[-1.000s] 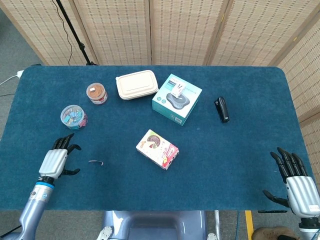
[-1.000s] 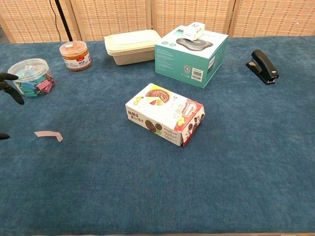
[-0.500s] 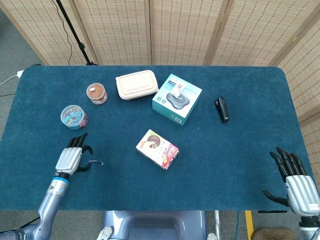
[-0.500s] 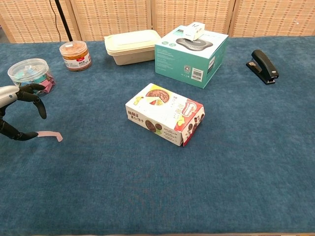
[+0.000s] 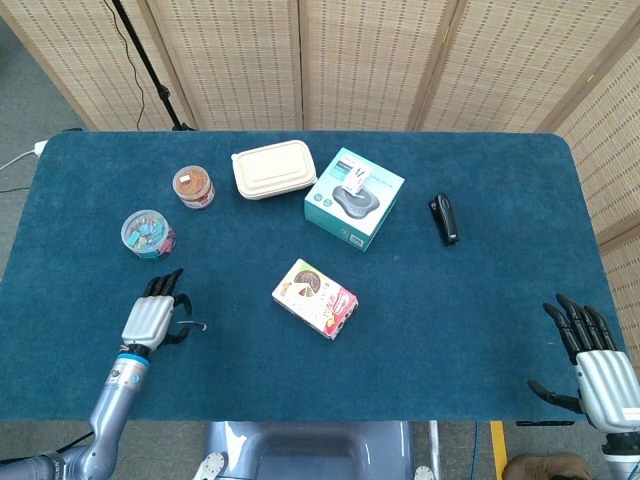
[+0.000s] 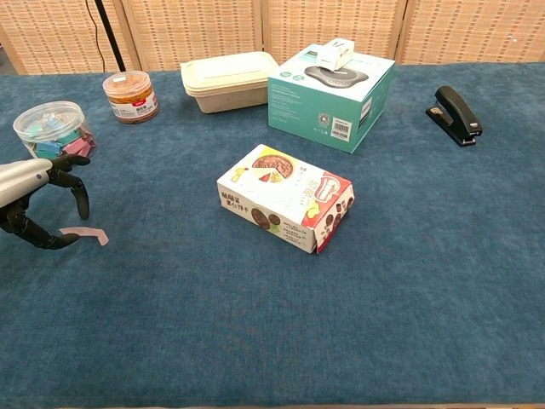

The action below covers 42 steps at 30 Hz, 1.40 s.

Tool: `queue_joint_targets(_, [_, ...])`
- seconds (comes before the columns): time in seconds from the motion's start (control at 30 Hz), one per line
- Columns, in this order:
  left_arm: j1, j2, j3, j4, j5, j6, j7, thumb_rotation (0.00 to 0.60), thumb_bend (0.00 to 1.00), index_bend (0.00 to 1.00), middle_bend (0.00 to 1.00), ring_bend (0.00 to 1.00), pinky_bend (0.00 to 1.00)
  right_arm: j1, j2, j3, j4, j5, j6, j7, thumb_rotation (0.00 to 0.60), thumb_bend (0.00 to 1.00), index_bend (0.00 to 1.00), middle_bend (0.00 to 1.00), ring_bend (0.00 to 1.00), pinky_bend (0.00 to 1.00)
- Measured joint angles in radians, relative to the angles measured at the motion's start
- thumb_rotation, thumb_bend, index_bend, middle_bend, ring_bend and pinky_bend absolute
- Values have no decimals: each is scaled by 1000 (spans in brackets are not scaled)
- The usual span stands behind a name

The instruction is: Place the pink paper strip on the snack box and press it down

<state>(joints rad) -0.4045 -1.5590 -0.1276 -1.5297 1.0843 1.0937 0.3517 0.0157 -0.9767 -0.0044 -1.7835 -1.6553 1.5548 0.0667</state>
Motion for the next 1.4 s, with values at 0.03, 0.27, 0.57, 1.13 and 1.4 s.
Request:
queue_joint_targets(0.03, [-1, -2, 0, 1, -3, 2, 4, 600, 306, 537, 0, 0, 0, 0, 0, 0, 0, 0, -1, 2, 600, 0, 0, 0, 0, 0])
queue_joint_targets(0.27, [-9, -11, 0, 8, -31, 2, 17, 600, 316, 557, 0, 0, 0, 2, 2, -2, 1, -4, -2, 7, 600, 0, 0, 0, 0, 0])
queue_joint_targets(0.57, [-16, -20, 0, 5, -61, 10, 42, 600, 354, 571, 0, 0, 0, 2, 3, -3, 0, -2, -5, 7, 600, 0, 0, 0, 0, 0])
queue_joint_targets(1.13, [-37, -35, -1, 14, -92, 18, 75, 600, 385, 620, 0, 0, 0, 3, 4, -6, 1, -6, -5, 15, 600, 0, 0, 0, 0, 0])
queue_joint_targets(1.4, [-43, -32, 0, 12, -83, 31, 86, 600, 390, 626, 0, 0, 0, 3, 5, -6, 1, -6, -5, 18, 600, 0, 0, 0, 0, 0])
